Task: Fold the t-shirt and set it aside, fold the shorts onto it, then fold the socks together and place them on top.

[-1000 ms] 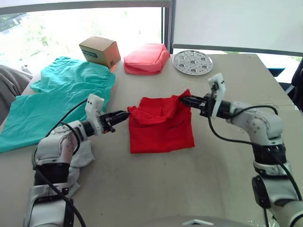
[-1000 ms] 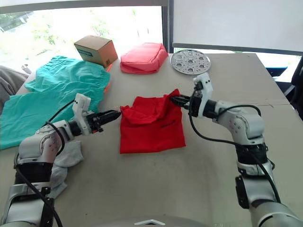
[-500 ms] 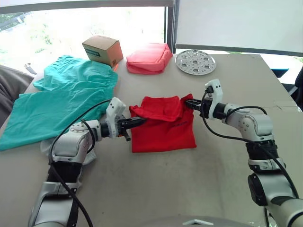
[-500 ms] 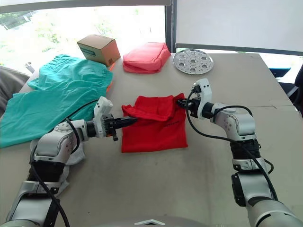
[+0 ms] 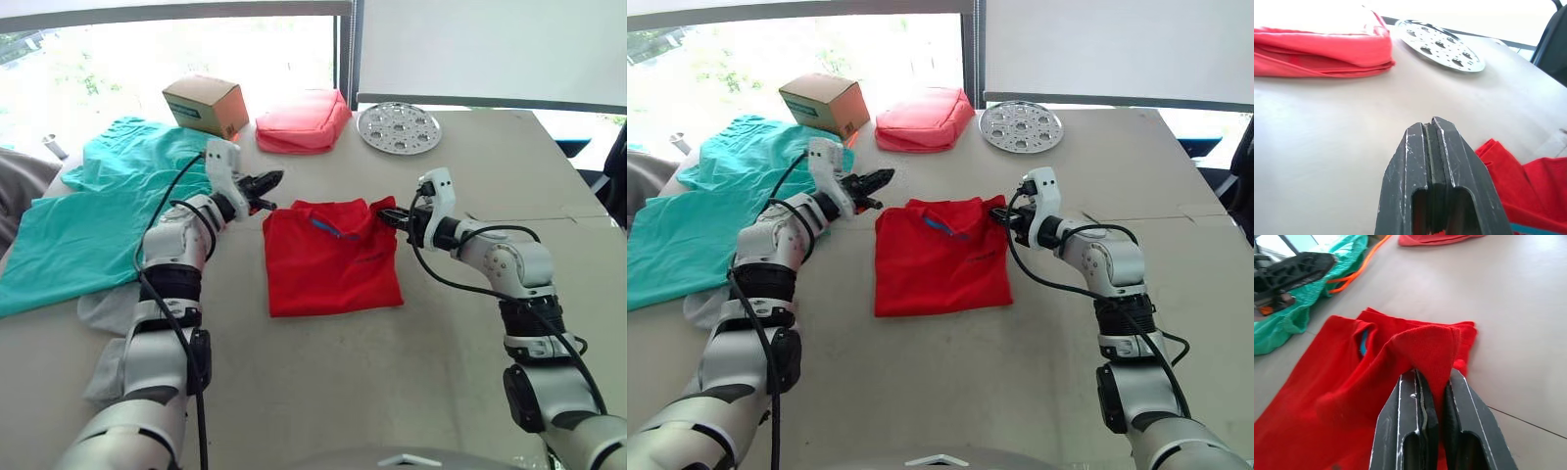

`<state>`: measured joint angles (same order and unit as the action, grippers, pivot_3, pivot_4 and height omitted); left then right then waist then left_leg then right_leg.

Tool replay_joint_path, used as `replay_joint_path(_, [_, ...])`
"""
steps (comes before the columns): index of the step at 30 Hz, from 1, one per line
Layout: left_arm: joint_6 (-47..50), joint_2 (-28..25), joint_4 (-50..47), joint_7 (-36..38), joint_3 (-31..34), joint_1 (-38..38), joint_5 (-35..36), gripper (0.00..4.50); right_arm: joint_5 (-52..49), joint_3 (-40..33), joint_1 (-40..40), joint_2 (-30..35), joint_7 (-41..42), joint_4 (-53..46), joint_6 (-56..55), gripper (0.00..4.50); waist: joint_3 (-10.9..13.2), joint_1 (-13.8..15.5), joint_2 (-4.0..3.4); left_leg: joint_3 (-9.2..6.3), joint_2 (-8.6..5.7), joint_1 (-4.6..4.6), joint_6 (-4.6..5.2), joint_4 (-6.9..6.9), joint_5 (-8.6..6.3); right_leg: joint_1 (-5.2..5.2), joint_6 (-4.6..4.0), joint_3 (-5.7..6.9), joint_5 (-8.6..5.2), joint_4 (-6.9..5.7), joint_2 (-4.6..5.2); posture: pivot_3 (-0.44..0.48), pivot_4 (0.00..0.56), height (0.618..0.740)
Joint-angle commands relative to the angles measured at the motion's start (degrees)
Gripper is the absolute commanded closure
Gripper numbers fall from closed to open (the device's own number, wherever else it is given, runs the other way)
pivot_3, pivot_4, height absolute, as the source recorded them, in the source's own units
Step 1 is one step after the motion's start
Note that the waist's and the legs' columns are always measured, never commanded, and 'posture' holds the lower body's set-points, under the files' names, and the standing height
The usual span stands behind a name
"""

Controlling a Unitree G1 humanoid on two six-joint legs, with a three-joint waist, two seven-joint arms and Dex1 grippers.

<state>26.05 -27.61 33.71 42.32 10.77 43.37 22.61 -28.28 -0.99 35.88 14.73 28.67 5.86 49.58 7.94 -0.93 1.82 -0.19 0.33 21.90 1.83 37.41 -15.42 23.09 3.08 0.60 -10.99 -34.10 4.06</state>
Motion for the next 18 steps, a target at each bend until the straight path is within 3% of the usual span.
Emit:
replay_joint_path(1, [2.4,-1.0,-4.3,3.3,0.5,-3.3,1.8,4.48,0.4,-1.2,1.0,-0.7,-0.9,0.6,-1.4,4.50,0.0,0.0,0.00,0.00,0.00,0.00,0.00,0.00,0.00,0.00,0.00,0.00,0.00,0.00,0.00,0.000,0.150,0.739])
replay_joint_path(6, [13.7,-2.2,-23.4,13.8,-7.4,-13.0,7.1,4.48,1.7,-1.4,1.8,-1.3,-2.7,3.3,-1.3,4.50,0.0,0.5,-0.03,-0.09,0.09,0.08,-0.01,0.01,0.00,0.04,-0.02,0.00,0.00,0.00,0.03,0.000,0.150,0.739])
replay_joint_path(12, [14.1,2.1,-24.3,11.1,-11.5,-13.1,5.1,4.48,4.6,-0.4,0.7,0.8,-3.2,2.2,-2.9,4.50,0.0,0.5,-0.05,-0.07,0.03,0.05,-0.01,0.04,0.01,-0.03,-0.03,-0.06,0.00,0.08,0.06,0.000,0.150,0.739])
replay_joint_path(15, [12.8,2.5,-23.9,9.8,-12.7,-13.8,3.2,4.50,7.1,0.0,-1.0,3.4,-3.7,-0.2,-4.4,3.58,0.1,0.4,-0.07,-0.08,-0.01,0.06,0.00,0.02,0.01,-0.02,-0.03,-0.05,0.00,0.09,0.00,0.000,0.150,0.739])
replay_joint_path(17, [11.6,2.8,-23.0,8.3,-12.9,-14.1,1.8,4.50,7.8,0.5,-2.6,5.3,-3.3,-3.6,-3.8,2.46,0.1,0.3,-0.08,-0.07,-0.03,0.06,0.00,0.00,0.01,-0.01,-0.03,-0.04,0.00,0.09,0.00,0.000,0.150,0.739])
replay_joint_path(18, [10.8,2.8,-22.7,7.7,-13.0,-14.4,1.1,4.50,8.1,1.2,-3.8,6.9,-2.4,-6.1,-3.4,2.14,0.1,0.4,-0.08,-0.06,-0.02,0.06,0.00,0.00,0.01,-0.02,-0.03,-0.04,0.00,0.09,0.00,0.000,0.150,0.739])
